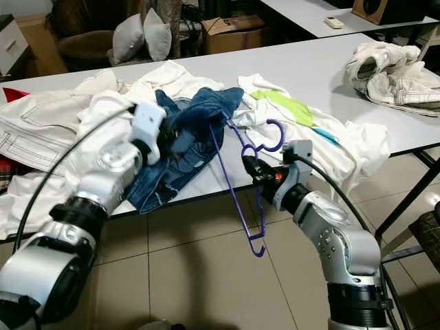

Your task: Hang hanger

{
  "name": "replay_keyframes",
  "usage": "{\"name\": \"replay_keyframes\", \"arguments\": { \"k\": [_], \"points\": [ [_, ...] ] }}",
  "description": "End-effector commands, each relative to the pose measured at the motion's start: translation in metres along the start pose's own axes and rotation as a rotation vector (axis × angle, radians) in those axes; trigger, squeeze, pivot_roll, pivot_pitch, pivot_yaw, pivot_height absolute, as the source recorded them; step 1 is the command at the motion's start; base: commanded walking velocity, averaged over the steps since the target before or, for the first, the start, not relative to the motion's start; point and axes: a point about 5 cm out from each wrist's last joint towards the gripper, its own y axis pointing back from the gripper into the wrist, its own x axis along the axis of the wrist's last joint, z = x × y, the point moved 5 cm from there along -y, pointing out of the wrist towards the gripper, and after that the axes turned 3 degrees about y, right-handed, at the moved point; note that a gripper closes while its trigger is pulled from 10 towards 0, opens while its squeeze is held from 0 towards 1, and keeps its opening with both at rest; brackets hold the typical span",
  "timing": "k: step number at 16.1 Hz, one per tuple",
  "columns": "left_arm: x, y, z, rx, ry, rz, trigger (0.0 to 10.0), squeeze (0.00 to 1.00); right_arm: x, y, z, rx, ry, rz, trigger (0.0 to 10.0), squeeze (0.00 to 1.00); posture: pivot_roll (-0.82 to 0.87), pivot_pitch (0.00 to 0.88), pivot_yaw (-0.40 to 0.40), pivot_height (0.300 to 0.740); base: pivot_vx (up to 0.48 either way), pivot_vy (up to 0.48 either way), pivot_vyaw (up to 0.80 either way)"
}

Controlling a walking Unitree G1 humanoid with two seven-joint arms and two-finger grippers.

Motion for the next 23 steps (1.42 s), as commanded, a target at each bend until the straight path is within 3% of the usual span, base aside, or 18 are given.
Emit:
{"name": "replay_keyframes", "arguments": {
  "k": [1, 3, 6, 7, 9, 10, 11, 13, 14, 16, 18, 19, 21, 22, 23],
  "points": [
    [0.032, -0.002, -0.008, 0.006, -0.001, 0.087, 0.0, 0.00, -0.004, 0.000, -0.003, 0.004, 0.005, -0.026, 10.0, 0.00, -0.16, 0.000, 0.120, 0.740, 0.000, 0.000, 0.00],
    [0.088, 0.001, -0.012, -0.030, -0.045, 0.223, 0.0, 0.00, -0.017, -0.004, -0.001, -0.003, 0.036, -0.088, 10.0, 0.00, -0.15, 0.000, 0.114, 0.740, 0.000, 0.000, 0.00],
    [0.120, 0.009, -0.012, -0.071, -0.091, 0.288, 0.0, 0.00, -0.019, -0.013, 0.002, -0.027, 0.022, -0.085, 10.0, 0.00, -0.14, 0.000, 0.109, 0.740, 0.000, 0.000, 0.00],
    [0.129, 0.018, -0.016, -0.077, -0.191, 0.284, 0.0, 0.00, -0.011, -0.019, 0.012, -0.076, 0.043, -0.062, 10.0, 0.00, -0.12, 0.000, 0.105, 0.740, 0.000, 0.000, 0.00],
    [0.126, 0.029, -0.029, -0.064, -0.332, 0.231, 0.0, 0.00, 0.009, -0.021, 0.024, -0.111, 0.070, -0.002, 10.0, 0.00, -0.11, 0.000, 0.100, 0.740, 0.000, 0.000, 0.00],
    [0.125, 0.031, -0.031, -0.062, -0.344, 0.220, 0.0, 0.00, 0.013, -0.022, 0.026, -0.114, 0.075, 0.010, 10.0, 0.00, -0.11, 0.000, 0.100, 0.740, 0.000, 0.000, 0.00],
    [0.117, 0.044, -0.045, -0.057, -0.423, 0.151, 0.0, 0.00, 0.043, -0.022, 0.036, -0.121, 0.110, 0.096, 10.0, 0.00, -0.11, 0.000, 0.097, 0.740, 0.000, 0.000, 0.00],
    [0.107, 0.056, -0.049, -0.091, -0.480, 0.077, 0.0, 0.00, 0.066, -0.021, 0.037, -0.094, 0.102, 0.172, 10.0, 0.00, -0.10, 0.000, 0.094, 0.740, 0.000, 0.000, 0.00],
    [0.101, 0.063, -0.045, -0.128, -0.481, 0.045, 0.0, 0.00, 0.071, -0.021, 0.034, -0.067, 0.093, 0.189, 10.0, 0.00, -0.10, 0.000, 0.092, 0.740, 0.000, 0.000, 0.00],
    [0.086, 0.069, -0.027, -0.206, -0.438, 0.014, 0.0, 0.00, 0.056, -0.023, 0.026, -0.025, 0.076, 0.137, 10.0, 0.00, -0.09, 0.000, 0.086, 0.740, 0.000, 0.000, 0.00],
    [0.073, 0.066, 0.001, -0.244, -0.352, 0.031, 0.0, 0.00, 0.010, -0.028, 0.010, 0.020, 0.017, -0.004, 10.0, 0.00, -0.09, 0.000, 0.085, 0.740, 0.000, 0.000, 0.00],
    [0.074, 0.064, 0.009, -0.252, -0.315, 0.048, 0.0, 0.00, 0.003, -0.029, 0.004, 0.036, -0.003, -0.016, 10.0, 0.00, -0.09, 0.000, 0.088, 0.740, 0.000, 0.000, 0.00],
    [0.075, 0.064, 0.026, -0.303, -0.271, 0.059, 0.0, 0.00, -0.001, -0.032, -0.005, 0.064, -0.067, 0.000, 10.0, 0.00, -0.09, 0.000, 0.092, 0.740, 0.000, 0.000, 0.00],
    [0.073, 0.067, 0.036, -0.344, -0.265, 0.048, 0.0, 0.00, 0.003, -0.035, -0.008, 0.073, -0.180, 0.037, 10.0, 0.00, -0.09, 0.000, 0.097, 0.740, 0.000, 0.000, 0.00],
    [0.071, 0.068, 0.039, -0.355, -0.267, 0.040, 0.0, 0.00, 0.006, -0.037, -0.006, 0.067, -0.221, 0.050, 10.0, 0.00, -0.09, 0.000, 0.097, 0.740, 0.000, 0.000, 0.00]
  ]
}}
